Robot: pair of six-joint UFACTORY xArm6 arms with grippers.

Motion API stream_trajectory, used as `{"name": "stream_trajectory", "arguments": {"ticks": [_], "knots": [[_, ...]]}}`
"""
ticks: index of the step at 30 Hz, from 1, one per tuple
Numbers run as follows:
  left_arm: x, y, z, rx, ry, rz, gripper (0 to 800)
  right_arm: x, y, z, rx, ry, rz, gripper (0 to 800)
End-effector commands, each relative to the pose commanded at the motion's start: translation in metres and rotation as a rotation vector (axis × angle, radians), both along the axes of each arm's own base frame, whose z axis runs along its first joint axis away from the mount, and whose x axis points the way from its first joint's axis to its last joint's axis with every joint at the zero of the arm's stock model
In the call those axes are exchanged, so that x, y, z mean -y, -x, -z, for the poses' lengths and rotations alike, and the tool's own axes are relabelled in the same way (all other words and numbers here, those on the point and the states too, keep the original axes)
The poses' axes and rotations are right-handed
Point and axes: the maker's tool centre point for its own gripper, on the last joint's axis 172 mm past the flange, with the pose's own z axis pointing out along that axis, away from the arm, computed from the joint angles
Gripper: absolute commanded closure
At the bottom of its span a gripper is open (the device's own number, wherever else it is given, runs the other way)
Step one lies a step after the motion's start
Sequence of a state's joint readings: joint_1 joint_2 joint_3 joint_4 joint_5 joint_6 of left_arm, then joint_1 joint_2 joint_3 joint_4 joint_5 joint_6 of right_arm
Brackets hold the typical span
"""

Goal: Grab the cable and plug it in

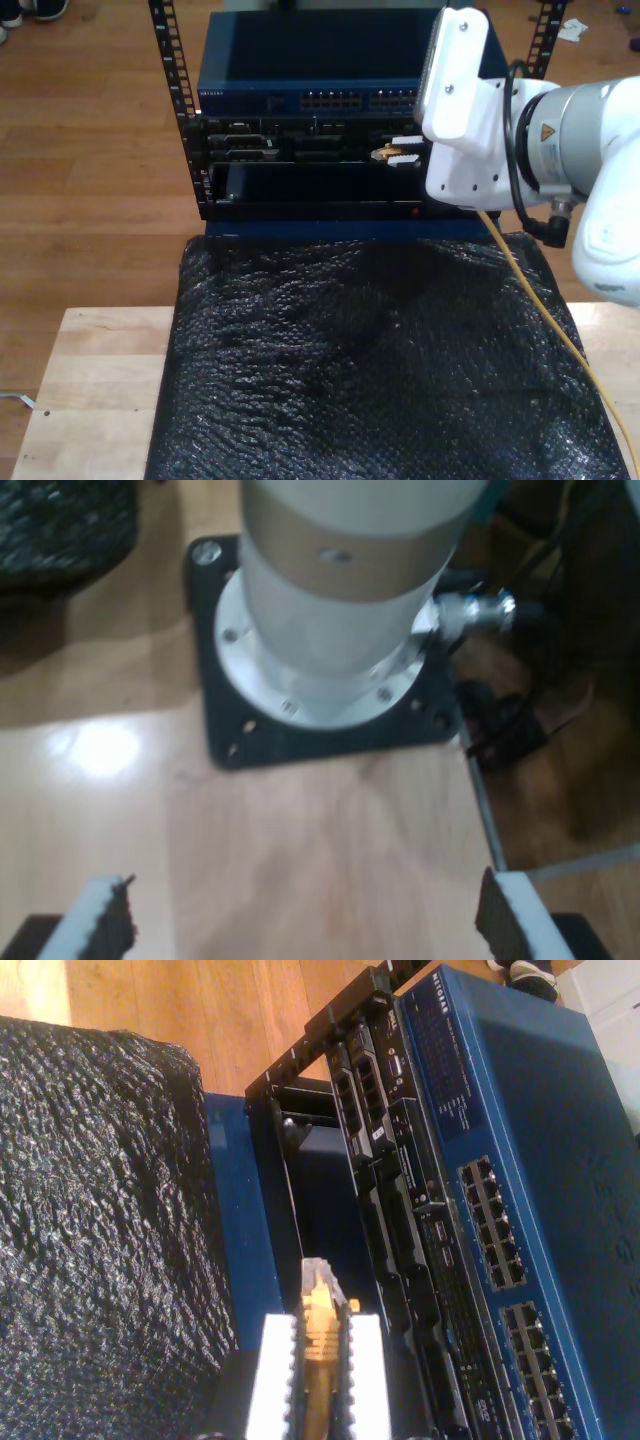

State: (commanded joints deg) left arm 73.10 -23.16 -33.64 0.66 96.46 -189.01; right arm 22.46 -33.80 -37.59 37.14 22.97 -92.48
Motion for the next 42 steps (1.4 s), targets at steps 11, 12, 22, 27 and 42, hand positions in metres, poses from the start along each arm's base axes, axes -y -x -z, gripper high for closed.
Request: {"name": "stream_trajectory", "arguments": {"ticks": [11, 12, 22, 27, 42], "knots": [[0.033, 0.011, 0.031, 0.002, 0.014, 0.014, 1, 0.0, 0.0, 0.0, 0.0, 0.0, 0.0, 800], [0.034, 0.012, 0.034, 0.001, 0.012, 0.015, 2, 0.0, 0.0, 0.0, 0.0, 0.0, 0.0, 800], [0.035, 0.021, 0.054, 0.001, -0.022, -0.014, 1, 0.0, 0.0, 0.0, 0.0, 0.0, 0.0, 800], [0.034, 0.024, 0.063, 0.007, -0.041, -0.036, 2, 0.0, 0.0, 0.0, 0.0, 0.0, 0.0, 800], [0.026, 0.025, 0.074, 0.033, -0.083, -0.055, 2, 0.0, 0.0, 0.001, -0.001, 0.001, 0.0, 800]]}}
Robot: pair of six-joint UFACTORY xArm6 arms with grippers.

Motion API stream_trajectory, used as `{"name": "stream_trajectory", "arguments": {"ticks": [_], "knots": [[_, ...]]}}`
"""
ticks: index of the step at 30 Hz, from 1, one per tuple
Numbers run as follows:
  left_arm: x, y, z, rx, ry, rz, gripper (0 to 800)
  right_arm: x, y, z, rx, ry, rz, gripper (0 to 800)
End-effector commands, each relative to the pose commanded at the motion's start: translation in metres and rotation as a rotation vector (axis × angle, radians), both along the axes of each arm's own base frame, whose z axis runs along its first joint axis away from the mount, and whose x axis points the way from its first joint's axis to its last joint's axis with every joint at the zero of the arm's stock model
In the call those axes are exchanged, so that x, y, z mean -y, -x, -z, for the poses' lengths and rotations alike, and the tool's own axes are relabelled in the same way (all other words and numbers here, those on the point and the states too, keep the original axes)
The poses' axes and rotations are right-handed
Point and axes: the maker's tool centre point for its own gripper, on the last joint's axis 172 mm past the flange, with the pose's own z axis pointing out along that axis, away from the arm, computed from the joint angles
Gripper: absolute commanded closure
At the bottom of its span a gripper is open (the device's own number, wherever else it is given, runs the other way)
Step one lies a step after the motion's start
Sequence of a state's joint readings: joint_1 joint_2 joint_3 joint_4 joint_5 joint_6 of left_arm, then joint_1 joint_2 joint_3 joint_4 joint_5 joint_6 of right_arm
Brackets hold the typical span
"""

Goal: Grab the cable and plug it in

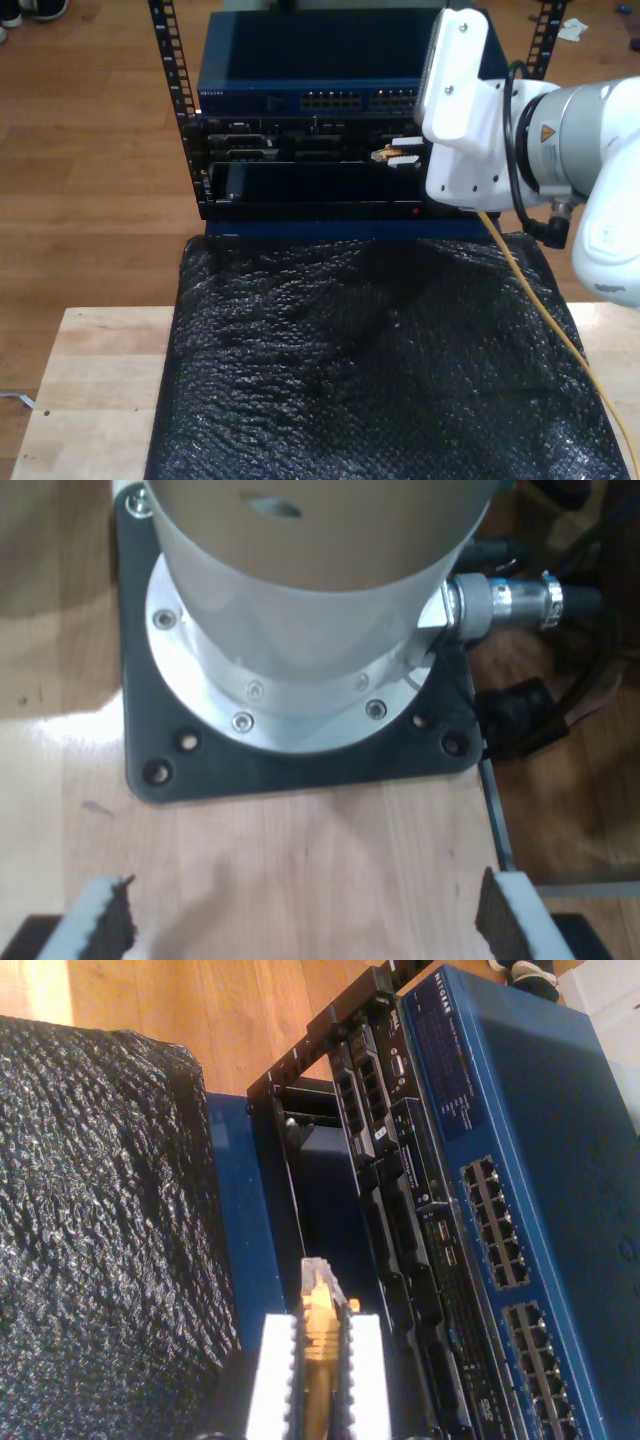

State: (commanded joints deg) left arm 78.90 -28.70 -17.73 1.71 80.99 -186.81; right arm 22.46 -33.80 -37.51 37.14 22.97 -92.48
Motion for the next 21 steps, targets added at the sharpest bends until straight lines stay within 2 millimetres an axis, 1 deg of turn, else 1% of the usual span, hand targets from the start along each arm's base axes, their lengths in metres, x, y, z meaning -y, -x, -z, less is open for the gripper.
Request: {"name": "stream_trajectory", "arguments": {"ticks": [7, 12, 17, 21], "knots": [[-0.001, -0.001, 0.002, 0.031, -0.001, 0.029, 1, 0.0, 0.0, 0.0, 0.0, 0.0, 0.0, 800], [0.001, 0.003, 0.005, 0.051, 0.004, 0.03, 1, -0.001, 0.0, 0.0, 0.0, 0.0, -0.002, 799], [-0.003, 0.005, 0.013, 0.075, -0.019, 0.034, 1, 0.0, 0.0, 0.0, 0.001, 0.001, 0.0, 799], [0.004, 0.008, 0.024, 0.083, -0.019, 0.038, 1, 0.0, 0.0, 0.0, 0.001, 0.001, 0.0, 800]]}}
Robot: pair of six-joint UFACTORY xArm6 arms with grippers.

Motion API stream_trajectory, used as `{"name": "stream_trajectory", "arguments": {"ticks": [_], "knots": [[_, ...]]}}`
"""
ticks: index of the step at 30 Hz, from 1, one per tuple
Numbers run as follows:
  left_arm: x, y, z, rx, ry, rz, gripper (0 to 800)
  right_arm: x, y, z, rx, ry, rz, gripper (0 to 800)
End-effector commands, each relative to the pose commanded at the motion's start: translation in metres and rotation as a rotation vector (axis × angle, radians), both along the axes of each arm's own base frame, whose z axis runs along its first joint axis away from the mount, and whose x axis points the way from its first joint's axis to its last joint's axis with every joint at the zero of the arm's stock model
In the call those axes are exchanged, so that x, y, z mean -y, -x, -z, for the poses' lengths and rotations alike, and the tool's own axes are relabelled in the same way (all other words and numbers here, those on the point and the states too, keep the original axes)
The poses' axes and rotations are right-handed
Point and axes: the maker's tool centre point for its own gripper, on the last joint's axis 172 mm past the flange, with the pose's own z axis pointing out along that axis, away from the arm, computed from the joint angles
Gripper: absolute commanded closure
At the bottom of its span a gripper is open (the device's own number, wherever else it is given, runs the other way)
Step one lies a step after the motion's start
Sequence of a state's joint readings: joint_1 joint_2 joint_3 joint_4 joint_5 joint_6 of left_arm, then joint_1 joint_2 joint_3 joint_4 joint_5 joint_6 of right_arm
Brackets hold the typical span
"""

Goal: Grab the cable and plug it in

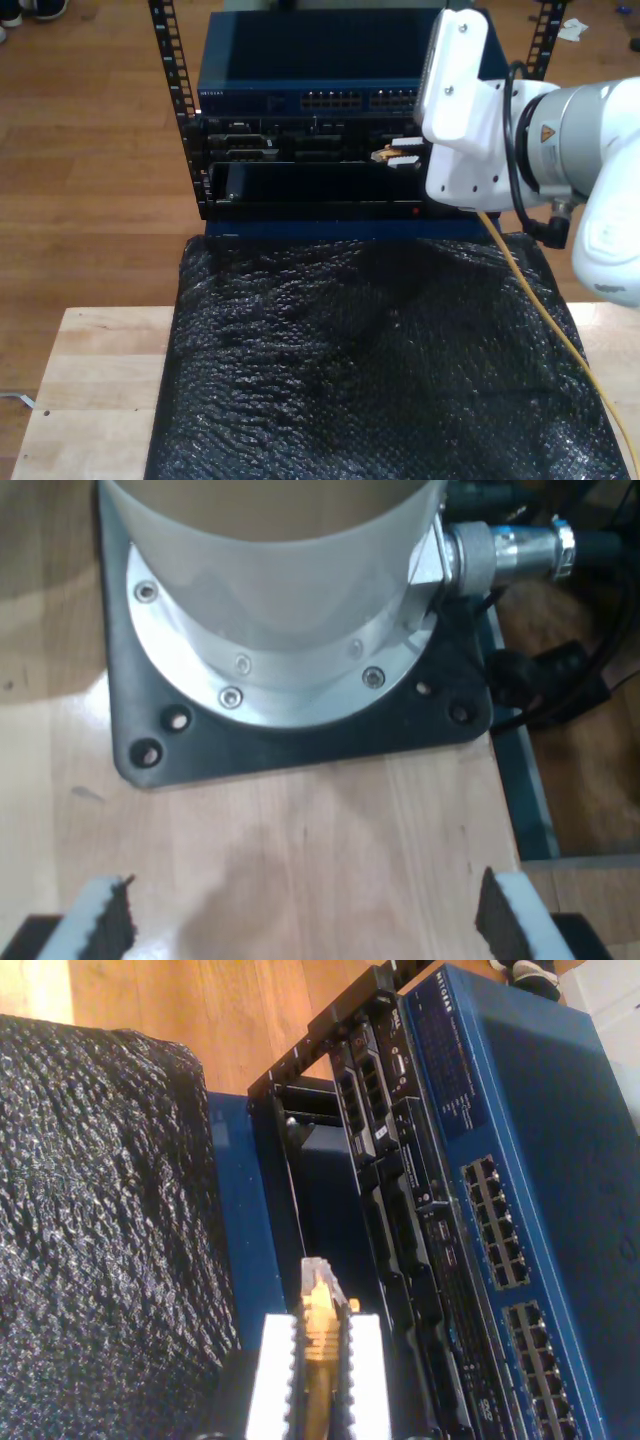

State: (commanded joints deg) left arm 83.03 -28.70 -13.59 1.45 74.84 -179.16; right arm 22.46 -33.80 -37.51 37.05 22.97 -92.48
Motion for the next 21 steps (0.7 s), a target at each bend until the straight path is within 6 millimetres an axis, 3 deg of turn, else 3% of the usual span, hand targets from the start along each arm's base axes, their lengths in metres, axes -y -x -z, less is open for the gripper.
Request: {"name": "stream_trajectory", "arguments": {"ticks": [21], "knots": [[-0.007, -0.002, 0.027, 0.054, -0.083, 0.0, 0, 0.0, -0.003, 0.013, -0.024, 0.01, 0.002, 799]]}}
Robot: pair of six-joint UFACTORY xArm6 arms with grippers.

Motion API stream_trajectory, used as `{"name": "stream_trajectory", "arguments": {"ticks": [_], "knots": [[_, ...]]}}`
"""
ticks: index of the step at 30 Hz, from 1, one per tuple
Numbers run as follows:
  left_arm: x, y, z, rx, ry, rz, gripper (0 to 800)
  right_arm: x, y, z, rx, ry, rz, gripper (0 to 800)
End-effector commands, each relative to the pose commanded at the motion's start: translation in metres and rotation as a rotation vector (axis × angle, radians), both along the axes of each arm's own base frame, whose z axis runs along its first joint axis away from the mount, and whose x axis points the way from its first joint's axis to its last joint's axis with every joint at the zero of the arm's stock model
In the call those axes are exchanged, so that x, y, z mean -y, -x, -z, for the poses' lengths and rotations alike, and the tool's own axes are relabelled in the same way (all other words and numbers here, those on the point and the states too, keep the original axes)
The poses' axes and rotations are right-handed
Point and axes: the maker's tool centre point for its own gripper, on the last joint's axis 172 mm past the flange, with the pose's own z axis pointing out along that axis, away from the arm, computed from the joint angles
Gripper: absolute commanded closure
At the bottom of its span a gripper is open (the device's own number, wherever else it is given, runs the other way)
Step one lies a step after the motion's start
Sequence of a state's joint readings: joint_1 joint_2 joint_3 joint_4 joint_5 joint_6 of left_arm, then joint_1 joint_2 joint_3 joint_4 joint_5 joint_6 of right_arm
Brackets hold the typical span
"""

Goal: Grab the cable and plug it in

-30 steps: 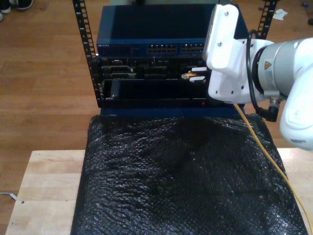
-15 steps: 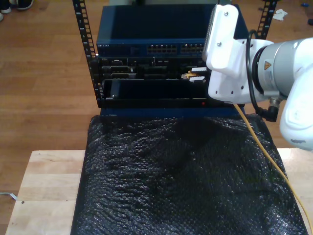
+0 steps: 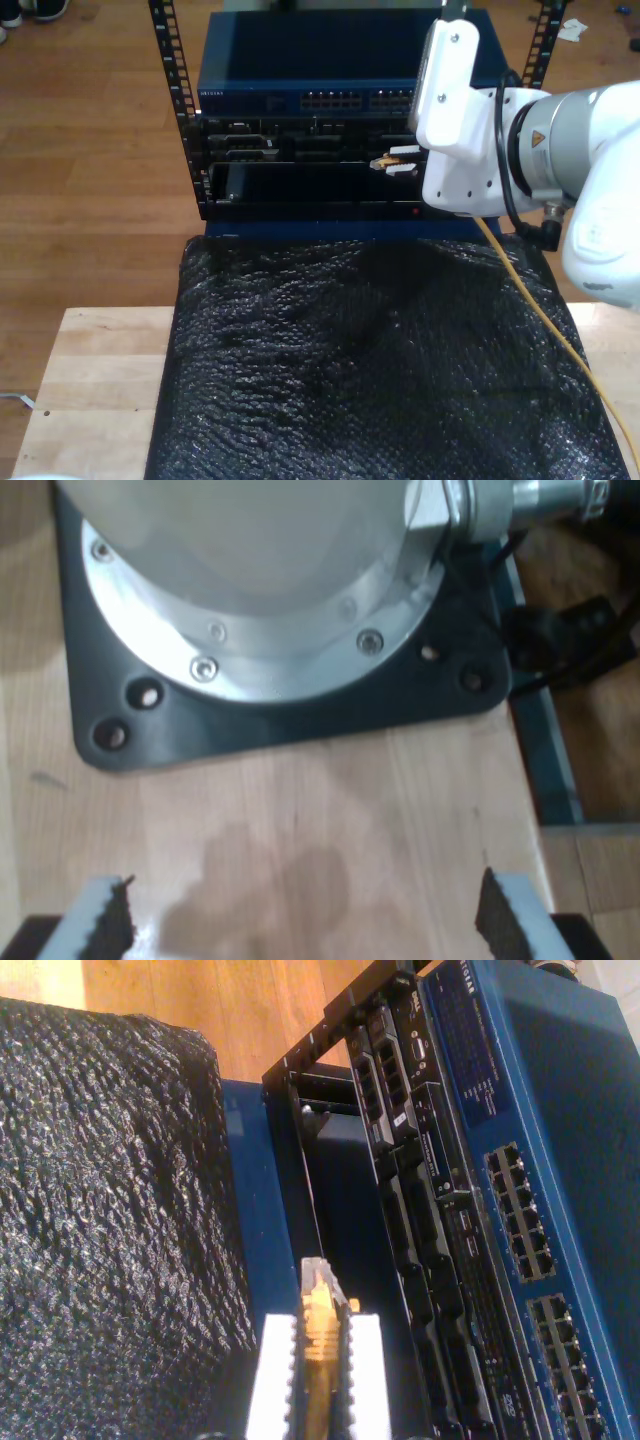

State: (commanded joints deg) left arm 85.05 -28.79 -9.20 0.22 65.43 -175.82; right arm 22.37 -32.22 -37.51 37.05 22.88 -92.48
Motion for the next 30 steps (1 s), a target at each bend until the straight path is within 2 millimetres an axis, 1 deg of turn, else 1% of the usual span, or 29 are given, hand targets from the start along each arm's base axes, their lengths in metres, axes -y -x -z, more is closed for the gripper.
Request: {"name": "stream_trajectory", "arguments": {"ticks": [2, 4, 8, 12, 19, 22, 26, 30], "knots": [[0.003, -0.003, 0.008, 0.009, -0.012, -0.011, 0, 0.0, 0.0, 0.0, 0.001, 0.001, -0.001, 800], [0.001, -0.005, 0.012, 0.017, -0.028, -0.02, 0, 0.0, 0.0, -0.001, 0.002, 0.0, -0.001, 799], [0.001, -0.006, 0.013, 0.02, -0.031, -0.025, 0, 0.001, 0.0, -0.001, 0.002, 0.0, 0.001, 800], [0.005, -0.005, 0.019, 0.019, -0.032, -0.023, 0, -0.001, 0.0, 0.0, 0.001, 0.002, -0.003, 799], [0.002, -0.006, 0.019, 0.02, -0.038, -0.024, 0, 0.0, -0.002, 0.002, -0.004, 0.005, 0.0, 800], [0.002, -0.005, 0.019, 0.019, -0.038, -0.023, 0, 0.01, -0.008, 0.004, -0.007, 0.006, 0.023, 799], [0.002, -0.005, 0.019, 0.019, -0.037, -0.022, 0, 0.028, -0.018, 0.014, -0.027, 0.012, 0.065, 800], [0.002, -0.005, 0.019, 0.019, -0.037, -0.022, 0, 0.028, -0.021, 0.03, -0.053, 0.025, 0.067, 799]]}}
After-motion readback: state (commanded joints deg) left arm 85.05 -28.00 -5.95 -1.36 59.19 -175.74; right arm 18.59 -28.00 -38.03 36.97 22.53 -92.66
